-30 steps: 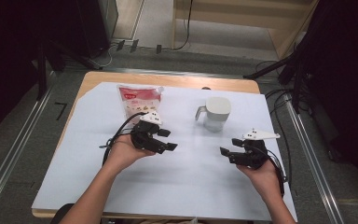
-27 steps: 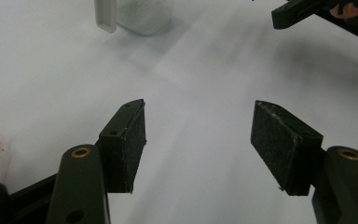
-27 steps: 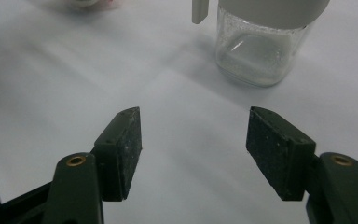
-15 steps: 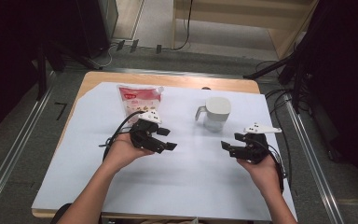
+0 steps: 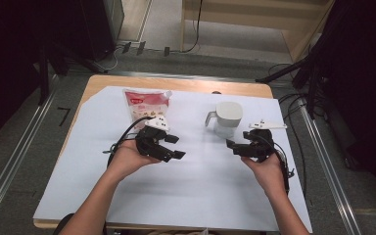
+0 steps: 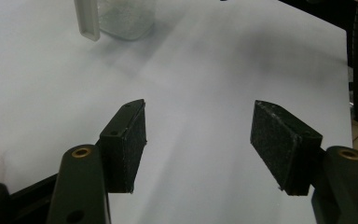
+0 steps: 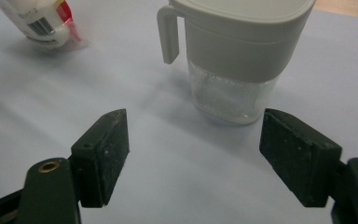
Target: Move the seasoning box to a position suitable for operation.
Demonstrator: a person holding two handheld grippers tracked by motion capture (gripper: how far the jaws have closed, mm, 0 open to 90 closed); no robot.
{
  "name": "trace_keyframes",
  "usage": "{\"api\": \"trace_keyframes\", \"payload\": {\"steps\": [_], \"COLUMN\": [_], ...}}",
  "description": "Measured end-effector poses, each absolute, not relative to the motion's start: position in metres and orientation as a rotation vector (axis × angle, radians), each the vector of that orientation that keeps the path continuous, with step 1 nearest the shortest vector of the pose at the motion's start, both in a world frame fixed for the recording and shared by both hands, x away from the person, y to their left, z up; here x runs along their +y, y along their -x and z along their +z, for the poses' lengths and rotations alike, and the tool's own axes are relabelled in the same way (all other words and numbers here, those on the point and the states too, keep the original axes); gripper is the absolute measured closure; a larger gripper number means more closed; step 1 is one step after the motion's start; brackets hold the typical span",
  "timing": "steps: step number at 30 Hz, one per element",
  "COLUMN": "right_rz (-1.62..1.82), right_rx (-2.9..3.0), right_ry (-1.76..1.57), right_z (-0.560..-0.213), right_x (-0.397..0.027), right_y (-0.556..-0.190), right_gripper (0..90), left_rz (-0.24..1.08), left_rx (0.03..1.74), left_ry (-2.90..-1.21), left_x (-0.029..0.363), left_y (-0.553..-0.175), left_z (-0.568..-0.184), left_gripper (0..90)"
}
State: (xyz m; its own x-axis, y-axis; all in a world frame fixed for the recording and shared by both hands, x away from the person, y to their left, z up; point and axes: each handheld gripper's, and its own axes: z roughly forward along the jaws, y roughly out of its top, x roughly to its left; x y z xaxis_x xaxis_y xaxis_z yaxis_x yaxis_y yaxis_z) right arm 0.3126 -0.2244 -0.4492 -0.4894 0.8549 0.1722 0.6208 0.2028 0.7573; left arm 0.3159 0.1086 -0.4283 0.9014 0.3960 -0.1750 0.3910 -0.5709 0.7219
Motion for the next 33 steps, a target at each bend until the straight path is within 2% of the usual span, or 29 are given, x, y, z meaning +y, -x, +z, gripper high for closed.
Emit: {"api": "trace_keyframes", "payload": {"steps": [5,9,12,21,27,33], "right_rz": [1.139,1.136,1.109,1.096,1.097,1.096], "right_rx": [2.164,2.137,2.093,2.007,1.921,1.873], "right_ry": [-1.418,-1.452,-1.466,-1.535,-1.562,-1.502], "right_z": [-0.450,-0.453,-0.456,-0.466,-0.475,-0.481], "right_x": [-0.220,-0.217,-0.212,-0.204,-0.197,-0.186], "right_y": [-0.321,-0.329,-0.336,-0.349,-0.357,-0.365], "right_gripper": [18.2,19.0,13.9,12.5,4.2,6.0], "left_rz": [0.002,0.023,0.019,0.011,0.003,-0.003], "left_rx": [0.567,0.551,0.553,0.560,0.566,0.565], "left_ry": [-2.230,-2.227,-2.230,-2.238,-2.231,-2.237], "left_x": [0.109,0.109,0.109,0.110,0.109,0.110], "left_y": [-0.316,-0.315,-0.316,-0.316,-0.317,-0.318], "left_z": [-0.429,-0.429,-0.429,-0.430,-0.432,-0.433], "left_gripper": [36.8,36.5,36.6,36.7,36.7,36.7]}}
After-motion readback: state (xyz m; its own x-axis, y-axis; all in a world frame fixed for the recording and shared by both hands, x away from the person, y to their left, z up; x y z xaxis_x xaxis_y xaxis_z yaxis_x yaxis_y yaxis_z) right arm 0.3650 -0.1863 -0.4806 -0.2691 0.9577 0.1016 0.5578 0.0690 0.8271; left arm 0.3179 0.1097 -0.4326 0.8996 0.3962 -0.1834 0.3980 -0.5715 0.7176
